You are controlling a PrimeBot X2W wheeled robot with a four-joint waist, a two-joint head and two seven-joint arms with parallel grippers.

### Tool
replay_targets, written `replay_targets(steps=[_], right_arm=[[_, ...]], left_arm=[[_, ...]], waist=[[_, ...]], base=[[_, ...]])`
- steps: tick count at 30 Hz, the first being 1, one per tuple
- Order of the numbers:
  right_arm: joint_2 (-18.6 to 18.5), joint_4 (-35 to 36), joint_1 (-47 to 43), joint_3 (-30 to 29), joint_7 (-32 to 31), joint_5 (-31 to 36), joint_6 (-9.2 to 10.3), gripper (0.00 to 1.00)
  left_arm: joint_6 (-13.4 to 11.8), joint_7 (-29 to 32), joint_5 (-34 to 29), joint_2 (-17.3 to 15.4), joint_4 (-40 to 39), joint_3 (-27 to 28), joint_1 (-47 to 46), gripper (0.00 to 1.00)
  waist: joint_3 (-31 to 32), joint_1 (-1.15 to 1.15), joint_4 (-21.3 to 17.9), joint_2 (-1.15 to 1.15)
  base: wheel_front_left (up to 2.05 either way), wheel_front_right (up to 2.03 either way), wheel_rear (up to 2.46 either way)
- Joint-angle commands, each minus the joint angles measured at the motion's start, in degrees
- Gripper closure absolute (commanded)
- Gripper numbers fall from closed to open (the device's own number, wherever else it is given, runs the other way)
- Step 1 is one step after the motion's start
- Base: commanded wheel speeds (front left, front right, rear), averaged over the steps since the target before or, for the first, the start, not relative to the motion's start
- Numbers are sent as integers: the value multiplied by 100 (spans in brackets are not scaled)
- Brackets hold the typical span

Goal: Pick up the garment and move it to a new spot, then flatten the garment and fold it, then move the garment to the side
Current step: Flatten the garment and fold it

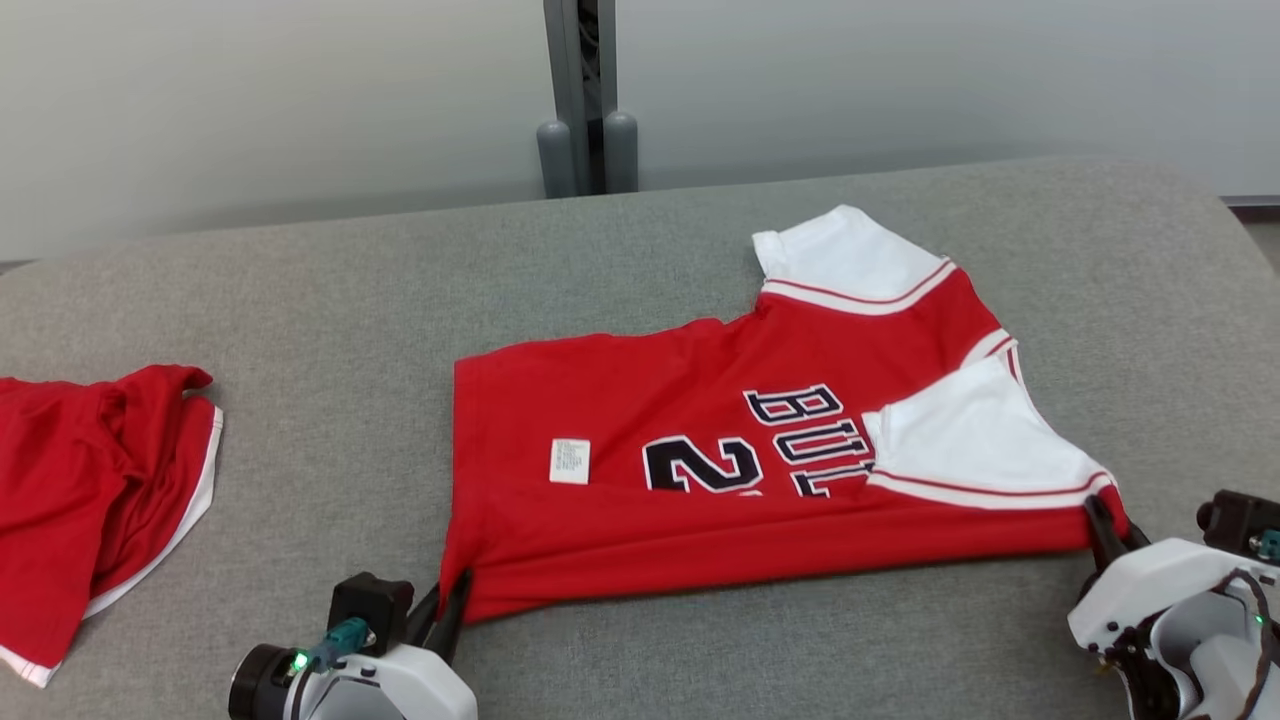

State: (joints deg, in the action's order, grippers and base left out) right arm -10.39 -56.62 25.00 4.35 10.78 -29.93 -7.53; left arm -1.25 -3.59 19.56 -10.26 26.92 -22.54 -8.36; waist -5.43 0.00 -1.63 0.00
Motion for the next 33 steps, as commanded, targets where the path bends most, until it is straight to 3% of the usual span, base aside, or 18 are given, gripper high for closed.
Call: replay_targets(steps=[1, 10, 21, 29, 30, 31, 33], right_arm=[[-146, -64, -130, -54, -103, -50, 11, 100], [-101, 38, -449, -172, -656, 85, 13, 100], [117, 565, -1161, -727, -1312, 400, 19, 100], [400, 1620, -1799, -1456, -1956, 877, 20, 100], [428, 1797, -1861, -1586, -1991, 962, 20, 60], [473, 1961, -1907, -1740, -2085, 1018, 21, 0], [569, 2355, -1942, -1922, -2244, 1144, 14, 0]], left_arm=[[28, 68, -22, -127, 30, 2, 97, 100], [133, 705, 76, -298, -174, -215, 485, 100], [-19, 1235, 168, -508, -641, -296, 967, 100], [-110, 1454, 258, -533, -959, -348, 1182, 100], [-117, 1471, 262, -538, -987, -344, 1177, 59], [-149, 1472, 251, -541, -1025, -337, 1164, 4], [-194, 1461, 251, -541, -1095, -310, 1130, 0]], waist=[[99, 0, -52, 0], [325, 0, -148, 0], [347, 0, -115, 0], [289, 0, -89, 0], [277, 0, -86, 0], [267, 0, -80, 0], [242, 0, -69, 0]], base=[[0, 0, 0], [0, 0, 0], [0, 0, 0], [0, 0, 0], [0, 0, 0], [0, 0, 0], [0, 0, 0]])
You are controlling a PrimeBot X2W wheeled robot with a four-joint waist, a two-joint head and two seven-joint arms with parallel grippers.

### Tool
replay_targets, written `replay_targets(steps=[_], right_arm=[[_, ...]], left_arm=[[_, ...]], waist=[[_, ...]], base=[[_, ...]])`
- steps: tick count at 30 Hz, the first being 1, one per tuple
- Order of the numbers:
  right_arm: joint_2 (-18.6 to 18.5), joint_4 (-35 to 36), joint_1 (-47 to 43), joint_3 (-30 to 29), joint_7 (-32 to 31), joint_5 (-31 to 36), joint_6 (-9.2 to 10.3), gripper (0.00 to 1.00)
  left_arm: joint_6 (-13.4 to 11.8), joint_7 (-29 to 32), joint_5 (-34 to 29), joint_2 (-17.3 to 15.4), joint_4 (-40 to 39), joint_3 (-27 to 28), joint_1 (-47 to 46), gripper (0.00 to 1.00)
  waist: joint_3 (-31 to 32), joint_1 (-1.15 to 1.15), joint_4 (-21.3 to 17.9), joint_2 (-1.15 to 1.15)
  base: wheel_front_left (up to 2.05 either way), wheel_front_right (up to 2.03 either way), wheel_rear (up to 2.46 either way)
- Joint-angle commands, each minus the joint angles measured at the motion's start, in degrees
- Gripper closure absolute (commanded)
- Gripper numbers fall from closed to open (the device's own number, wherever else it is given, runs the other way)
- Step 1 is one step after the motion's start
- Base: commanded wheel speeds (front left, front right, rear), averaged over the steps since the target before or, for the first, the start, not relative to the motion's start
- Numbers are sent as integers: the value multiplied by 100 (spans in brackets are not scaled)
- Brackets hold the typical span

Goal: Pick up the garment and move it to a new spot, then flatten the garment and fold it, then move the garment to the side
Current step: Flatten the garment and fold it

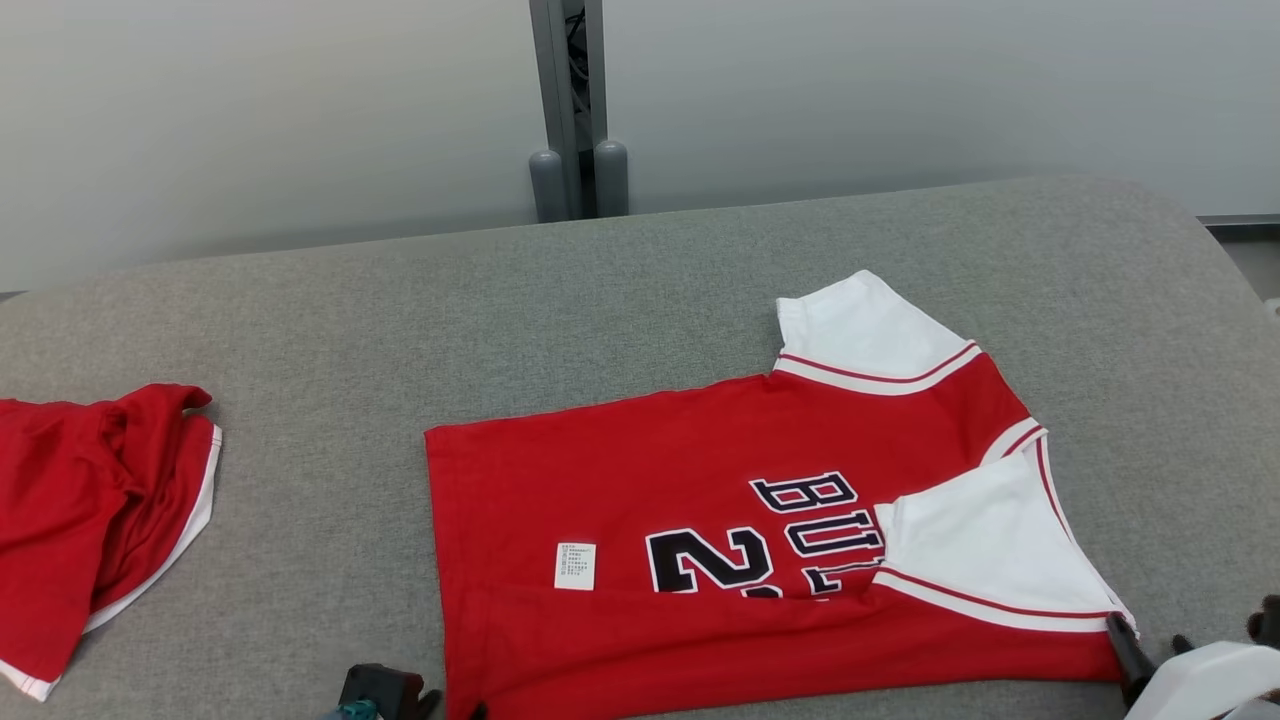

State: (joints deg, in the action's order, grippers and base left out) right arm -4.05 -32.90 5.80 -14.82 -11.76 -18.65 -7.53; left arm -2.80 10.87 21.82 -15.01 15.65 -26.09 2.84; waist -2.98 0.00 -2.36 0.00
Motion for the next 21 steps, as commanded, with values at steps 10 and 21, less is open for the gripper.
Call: replay_targets(steps=[10, 21], right_arm=[[103, 1731, -18, -530, -444, 210, 4, 0], [-217, 2605, 443, 861, 1333, -57, 4, 0]], left_arm=[[-202, -162, 362, -88, -587, 509, -261, 0], [-360, -1848, 620, 306, -841, 1303, -837, 0]], waist=[[-83, 0, 101, 0], [-196, 0, 34, 0]], base=[[0, 0, 0], [0, 0, 0]])
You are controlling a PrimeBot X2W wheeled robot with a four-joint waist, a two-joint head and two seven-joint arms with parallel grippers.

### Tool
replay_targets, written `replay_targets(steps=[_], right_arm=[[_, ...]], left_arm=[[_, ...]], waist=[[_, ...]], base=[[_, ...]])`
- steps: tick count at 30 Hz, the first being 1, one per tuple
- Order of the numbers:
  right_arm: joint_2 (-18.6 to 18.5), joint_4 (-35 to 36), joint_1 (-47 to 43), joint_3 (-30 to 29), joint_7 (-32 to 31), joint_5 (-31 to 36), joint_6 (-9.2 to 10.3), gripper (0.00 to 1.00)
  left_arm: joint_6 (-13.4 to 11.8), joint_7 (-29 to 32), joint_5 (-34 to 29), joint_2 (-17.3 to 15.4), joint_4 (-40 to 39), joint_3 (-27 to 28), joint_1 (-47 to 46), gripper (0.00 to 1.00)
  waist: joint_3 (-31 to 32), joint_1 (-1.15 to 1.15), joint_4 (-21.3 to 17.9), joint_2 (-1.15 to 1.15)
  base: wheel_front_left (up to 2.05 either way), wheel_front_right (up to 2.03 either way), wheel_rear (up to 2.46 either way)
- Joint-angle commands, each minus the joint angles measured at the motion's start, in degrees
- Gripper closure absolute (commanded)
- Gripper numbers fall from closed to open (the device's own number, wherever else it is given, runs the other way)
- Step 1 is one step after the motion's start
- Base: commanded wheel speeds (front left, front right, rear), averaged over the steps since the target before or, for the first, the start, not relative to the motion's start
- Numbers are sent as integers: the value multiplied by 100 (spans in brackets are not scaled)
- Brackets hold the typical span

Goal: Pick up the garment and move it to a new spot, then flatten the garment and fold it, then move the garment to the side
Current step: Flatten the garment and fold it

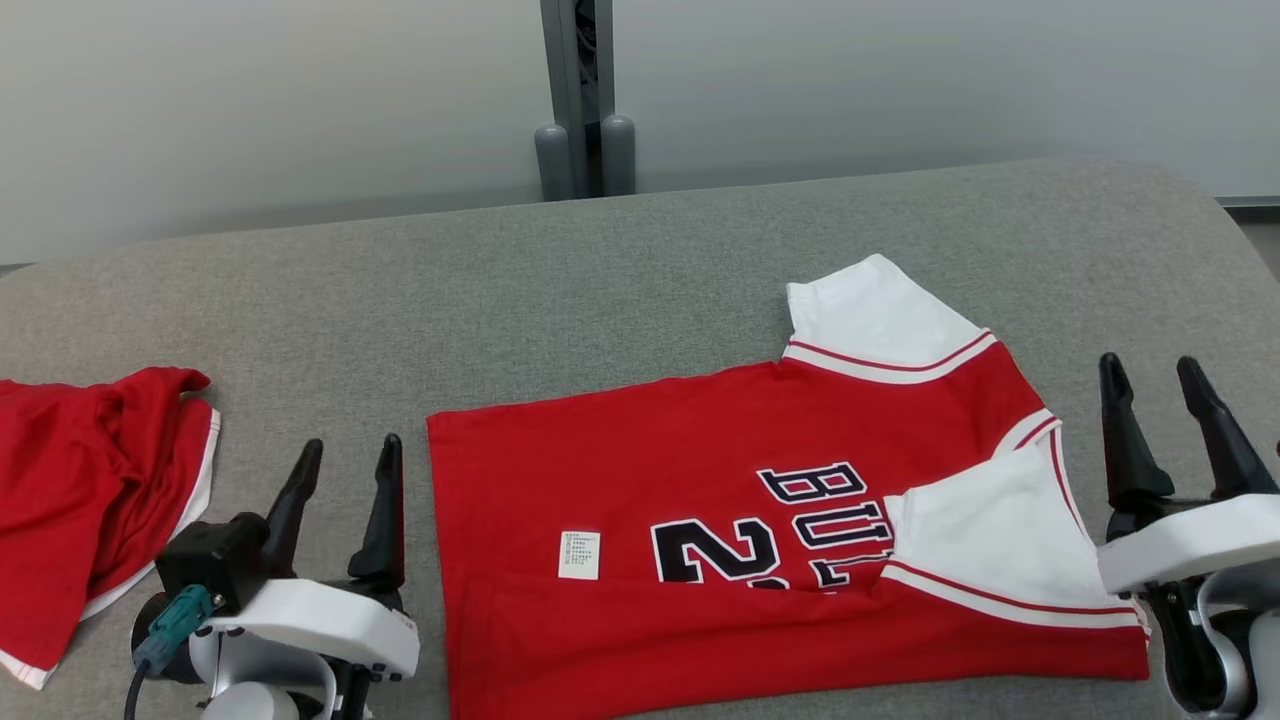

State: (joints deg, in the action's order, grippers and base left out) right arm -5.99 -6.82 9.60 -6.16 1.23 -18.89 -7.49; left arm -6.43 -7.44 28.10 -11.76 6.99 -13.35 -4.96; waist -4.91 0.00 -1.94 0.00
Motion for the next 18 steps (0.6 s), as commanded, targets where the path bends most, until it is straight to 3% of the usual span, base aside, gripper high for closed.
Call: replay_targets(steps=[1, 7, 15, 18], right_arm=[[-79, -20, 80, 132, 235, -41, -1, 0], [-253, -295, 186, 678, 1129, 76, -1, 0], [-29, -660, 221, 845, 1393, 119, -1, 0], [5, -718, 290, 907, 1416, 175, -1, 0]], left_arm=[[14, -173, -12, 25, 83, 47, -84, 0], [67, -726, -451, 127, 427, 19, -213, 0], [85, -766, -926, 599, 443, 409, -51, 0], [241, -768, -1129, 728, 552, 583, -38, 0]], waist=[[-7, 0, -20, 0], [-19, 0, -85, 0], [-72, 0, -116, 0], [-134, 0, -131, 0]], base=[[0, 0, 0], [0, 0, 0], [0, 0, 0], [0, 0, 0]])
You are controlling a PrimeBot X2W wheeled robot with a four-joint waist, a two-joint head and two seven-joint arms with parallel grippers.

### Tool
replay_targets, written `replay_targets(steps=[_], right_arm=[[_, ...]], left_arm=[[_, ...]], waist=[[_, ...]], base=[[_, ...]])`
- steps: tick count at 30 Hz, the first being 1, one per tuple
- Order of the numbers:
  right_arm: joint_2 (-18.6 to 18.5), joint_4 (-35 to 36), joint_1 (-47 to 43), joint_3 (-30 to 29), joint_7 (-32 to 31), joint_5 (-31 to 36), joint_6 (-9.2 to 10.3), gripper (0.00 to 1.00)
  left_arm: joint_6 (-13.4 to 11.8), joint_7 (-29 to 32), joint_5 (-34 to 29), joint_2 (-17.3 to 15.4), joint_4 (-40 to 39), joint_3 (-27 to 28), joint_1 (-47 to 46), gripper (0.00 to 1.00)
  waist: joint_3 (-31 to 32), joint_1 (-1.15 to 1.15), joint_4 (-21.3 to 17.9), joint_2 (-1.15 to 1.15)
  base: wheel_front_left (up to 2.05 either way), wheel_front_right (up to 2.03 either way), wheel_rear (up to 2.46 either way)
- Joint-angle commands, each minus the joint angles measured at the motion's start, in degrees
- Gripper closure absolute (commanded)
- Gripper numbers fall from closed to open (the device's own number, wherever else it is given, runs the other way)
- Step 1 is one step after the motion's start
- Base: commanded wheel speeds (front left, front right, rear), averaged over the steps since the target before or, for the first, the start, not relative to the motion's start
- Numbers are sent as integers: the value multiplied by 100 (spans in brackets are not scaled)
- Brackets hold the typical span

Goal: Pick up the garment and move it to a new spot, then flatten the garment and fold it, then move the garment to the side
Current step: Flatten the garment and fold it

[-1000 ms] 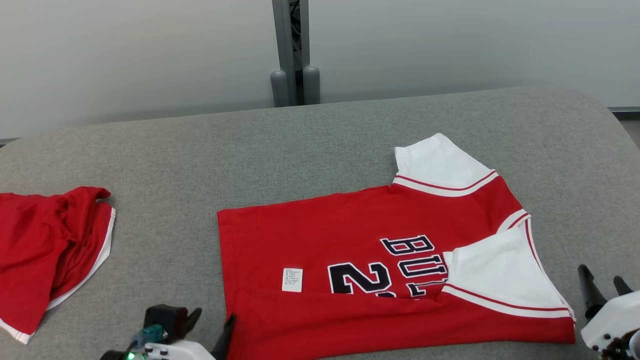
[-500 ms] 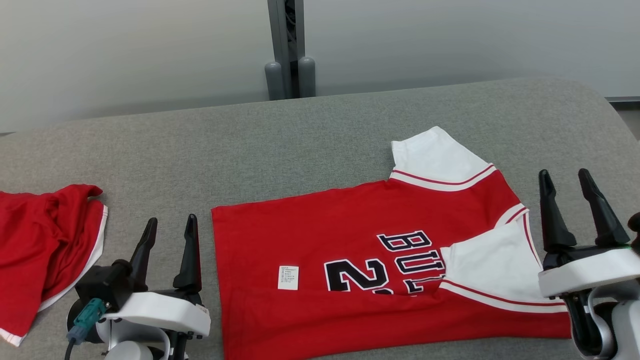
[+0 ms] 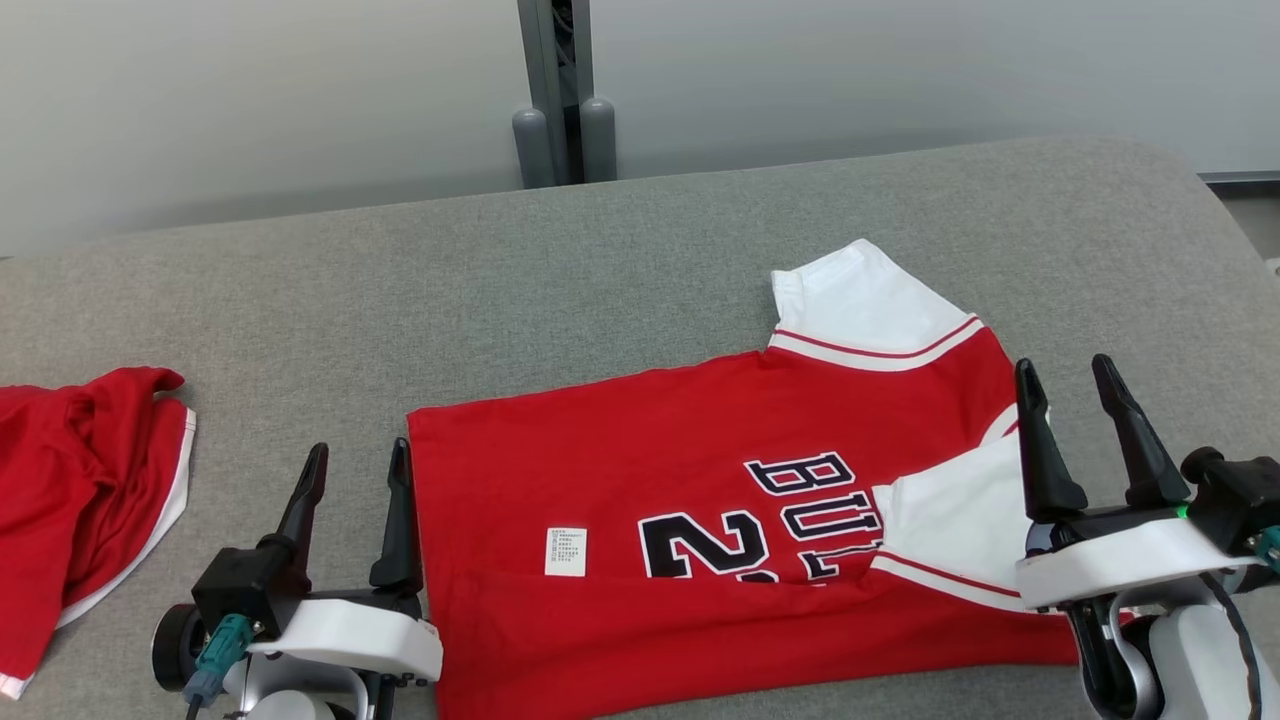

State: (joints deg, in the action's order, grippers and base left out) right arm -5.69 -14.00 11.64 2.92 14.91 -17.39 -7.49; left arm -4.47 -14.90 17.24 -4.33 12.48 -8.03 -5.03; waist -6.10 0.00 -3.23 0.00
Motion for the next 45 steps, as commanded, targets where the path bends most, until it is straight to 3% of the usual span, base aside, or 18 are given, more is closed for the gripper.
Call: replay_targets(steps=[1, 7, 23, 41, 42, 44, 45], right_arm=[[-19, 31, 102, -2, 49, 25, -1, 0], [13, 168, 217, -34, 46, 25, -1, 0], [149, 205, 323, -75, 36, -63, -1, 0], [190, 200, 391, 80, 36, -206, -1, 0], [190, 191, 394, 67, 36, -201, -1, 0], [191, 175, 402, 47, 36, -190, -1, 0], [192, 169, 405, 35, 36, -184, -1, 0]], left_arm=[[72, -23, -80, 9, 22, 85, -46, 0], [227, -23, -340, 47, 275, 295, -209, 0], [92, 352, -1023, -627, 2461, 53, -1777, 0], [289, 506, -1092, -739, 3330, -260, -2336, 0], [301, 506, -1088, -729, 3361, -279, -2354, 10], [320, 487, -1075, -711, 3404, -307, -2360, 100], [334, 484, -1062, -710, 3425, -320, -2361, 100]], waist=[[-34, 0, -7, 0], [-197, 0, -108, 0], [-874, 0, -530, 0], [-1007, 0, -602, 0], [-1010, 0, -599, 0], [-1012, 0, -592, 0], [-1013, 0, -585, 0]], base=[[0, 0, 0], [0, 0, 0], [0, 0, 0], [0, 0, 0], [0, 0, 0], [0, 0, 0], [0, 0, 0]])
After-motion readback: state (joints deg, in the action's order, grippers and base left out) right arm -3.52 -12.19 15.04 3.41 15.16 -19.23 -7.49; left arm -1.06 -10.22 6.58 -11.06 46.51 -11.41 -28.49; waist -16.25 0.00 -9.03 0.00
